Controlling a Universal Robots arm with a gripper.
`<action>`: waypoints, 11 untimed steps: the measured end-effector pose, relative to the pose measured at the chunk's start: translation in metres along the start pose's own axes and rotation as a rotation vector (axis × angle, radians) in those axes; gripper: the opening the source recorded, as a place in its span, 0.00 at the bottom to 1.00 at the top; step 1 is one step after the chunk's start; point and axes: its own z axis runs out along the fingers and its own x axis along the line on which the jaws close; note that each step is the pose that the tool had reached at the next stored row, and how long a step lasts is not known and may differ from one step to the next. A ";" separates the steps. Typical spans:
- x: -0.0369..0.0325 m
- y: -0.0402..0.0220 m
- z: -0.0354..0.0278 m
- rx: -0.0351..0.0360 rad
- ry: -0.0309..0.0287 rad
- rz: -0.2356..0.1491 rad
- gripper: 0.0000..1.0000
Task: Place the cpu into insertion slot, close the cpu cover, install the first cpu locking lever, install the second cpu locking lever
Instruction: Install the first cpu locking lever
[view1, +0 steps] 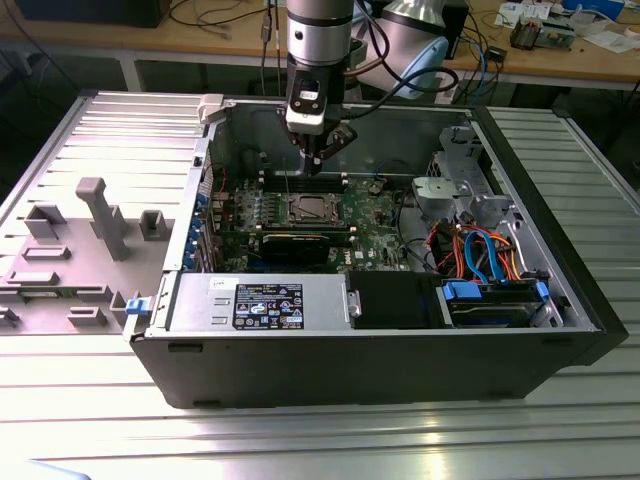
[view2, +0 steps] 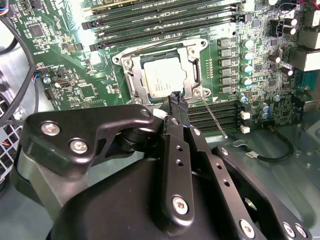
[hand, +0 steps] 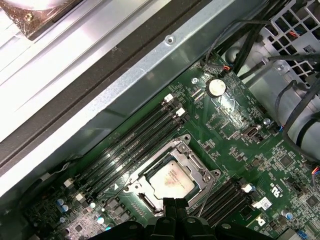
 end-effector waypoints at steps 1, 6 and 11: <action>0.0000 0.0000 0.0000 -0.0001 0.0000 0.000 0.11; 0.0000 -0.0001 0.0000 0.0000 0.0000 0.000 0.11; -0.0002 -0.0003 0.0000 -0.0001 0.0000 0.000 0.11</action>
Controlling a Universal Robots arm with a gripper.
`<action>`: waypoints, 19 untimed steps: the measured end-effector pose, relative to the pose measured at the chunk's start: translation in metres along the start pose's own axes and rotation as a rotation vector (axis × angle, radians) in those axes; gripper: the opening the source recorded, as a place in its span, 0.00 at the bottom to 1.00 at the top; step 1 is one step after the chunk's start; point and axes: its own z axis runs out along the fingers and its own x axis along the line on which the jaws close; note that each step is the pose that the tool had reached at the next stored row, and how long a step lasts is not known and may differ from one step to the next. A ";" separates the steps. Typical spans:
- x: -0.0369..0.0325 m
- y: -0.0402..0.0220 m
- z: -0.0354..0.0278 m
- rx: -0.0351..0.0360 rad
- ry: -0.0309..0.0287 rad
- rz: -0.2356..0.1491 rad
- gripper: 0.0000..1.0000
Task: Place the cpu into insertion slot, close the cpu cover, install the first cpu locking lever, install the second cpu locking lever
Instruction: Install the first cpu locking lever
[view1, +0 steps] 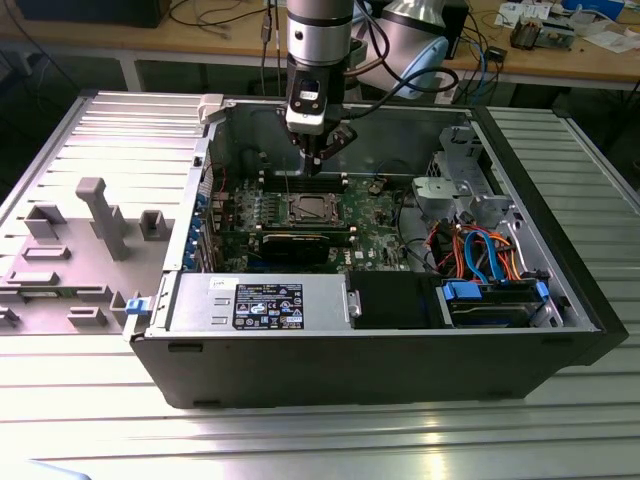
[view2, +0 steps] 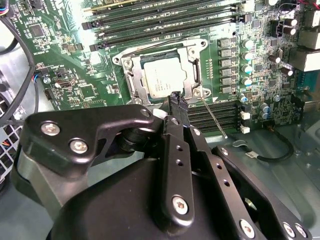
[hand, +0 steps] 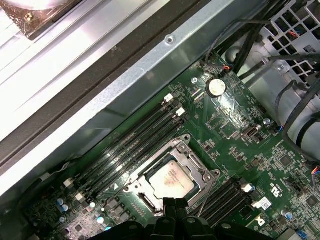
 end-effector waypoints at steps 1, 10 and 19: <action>0.0000 -0.0001 0.0000 0.0001 0.0000 0.000 0.11; -0.0006 -0.0012 0.0005 -0.0034 -0.0002 -0.100 0.11; 0.0035 -0.0057 0.0012 -0.0051 -0.0005 -0.156 0.11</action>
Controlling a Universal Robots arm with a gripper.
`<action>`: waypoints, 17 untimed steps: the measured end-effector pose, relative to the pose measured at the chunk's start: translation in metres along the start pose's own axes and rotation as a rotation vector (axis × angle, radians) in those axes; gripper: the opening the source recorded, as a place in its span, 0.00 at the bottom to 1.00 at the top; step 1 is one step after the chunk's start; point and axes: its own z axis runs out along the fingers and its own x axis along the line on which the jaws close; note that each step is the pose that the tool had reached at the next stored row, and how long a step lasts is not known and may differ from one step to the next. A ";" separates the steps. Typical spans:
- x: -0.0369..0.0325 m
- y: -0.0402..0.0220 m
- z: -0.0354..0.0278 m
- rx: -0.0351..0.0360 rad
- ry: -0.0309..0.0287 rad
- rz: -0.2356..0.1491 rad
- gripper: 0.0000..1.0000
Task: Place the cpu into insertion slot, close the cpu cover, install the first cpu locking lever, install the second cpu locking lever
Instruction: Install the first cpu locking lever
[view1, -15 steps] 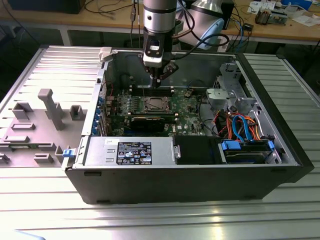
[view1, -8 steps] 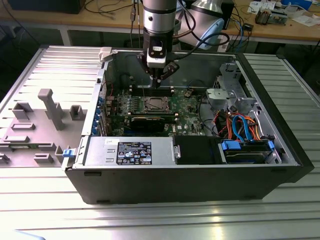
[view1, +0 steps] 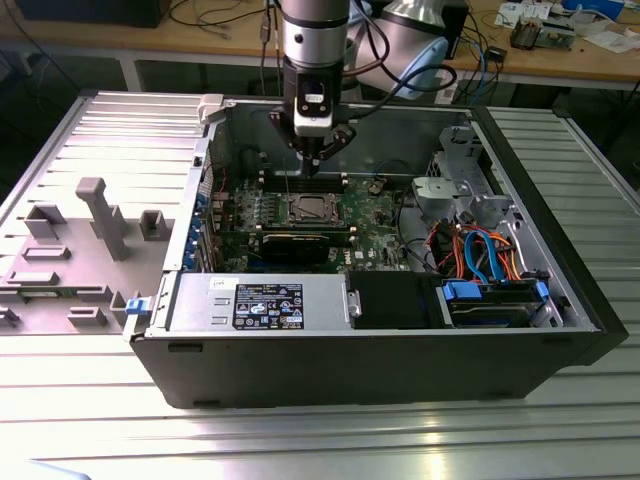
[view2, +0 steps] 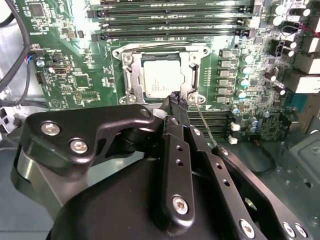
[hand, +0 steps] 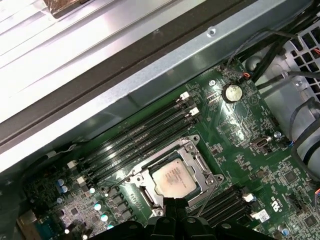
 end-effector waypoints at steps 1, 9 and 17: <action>0.0025 -0.0016 0.0000 -0.0002 0.0000 -0.001 0.11; 0.0081 -0.0051 0.0006 -0.0030 -0.0005 -0.096 0.11; 0.0081 -0.0051 0.0012 -0.0067 -0.0020 -0.196 0.11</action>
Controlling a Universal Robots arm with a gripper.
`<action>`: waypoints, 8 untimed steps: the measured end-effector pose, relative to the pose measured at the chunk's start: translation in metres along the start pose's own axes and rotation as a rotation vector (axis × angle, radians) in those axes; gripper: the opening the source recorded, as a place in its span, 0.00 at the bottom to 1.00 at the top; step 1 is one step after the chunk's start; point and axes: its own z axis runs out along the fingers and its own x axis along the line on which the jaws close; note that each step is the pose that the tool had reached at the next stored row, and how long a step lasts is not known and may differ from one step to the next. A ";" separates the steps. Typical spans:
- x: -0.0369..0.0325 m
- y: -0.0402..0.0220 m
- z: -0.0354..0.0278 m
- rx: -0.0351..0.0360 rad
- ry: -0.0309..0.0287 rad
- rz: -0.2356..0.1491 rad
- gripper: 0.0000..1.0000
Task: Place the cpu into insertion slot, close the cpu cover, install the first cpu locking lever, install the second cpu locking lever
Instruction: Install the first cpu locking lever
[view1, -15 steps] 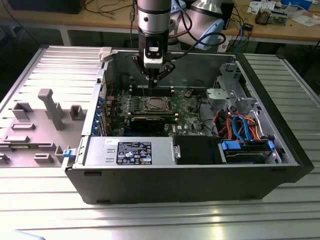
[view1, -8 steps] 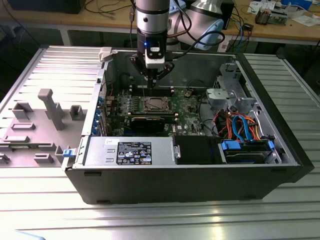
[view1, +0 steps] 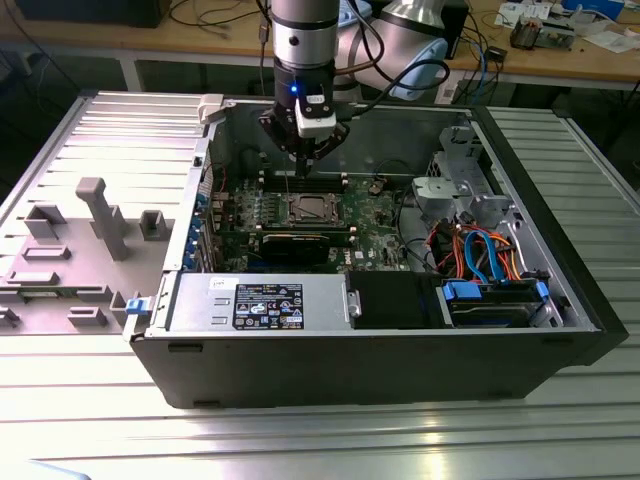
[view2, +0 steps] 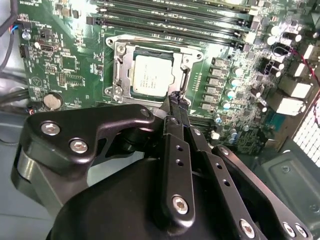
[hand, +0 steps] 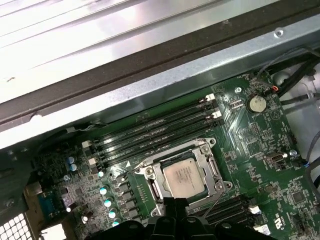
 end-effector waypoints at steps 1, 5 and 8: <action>0.0000 0.0000 0.0000 -0.0003 -0.0001 -0.008 0.11; 0.0000 0.0000 0.0001 -0.0017 -0.0007 -0.048 0.11; 0.0000 -0.0001 0.0005 -0.0033 -0.0011 -0.098 0.11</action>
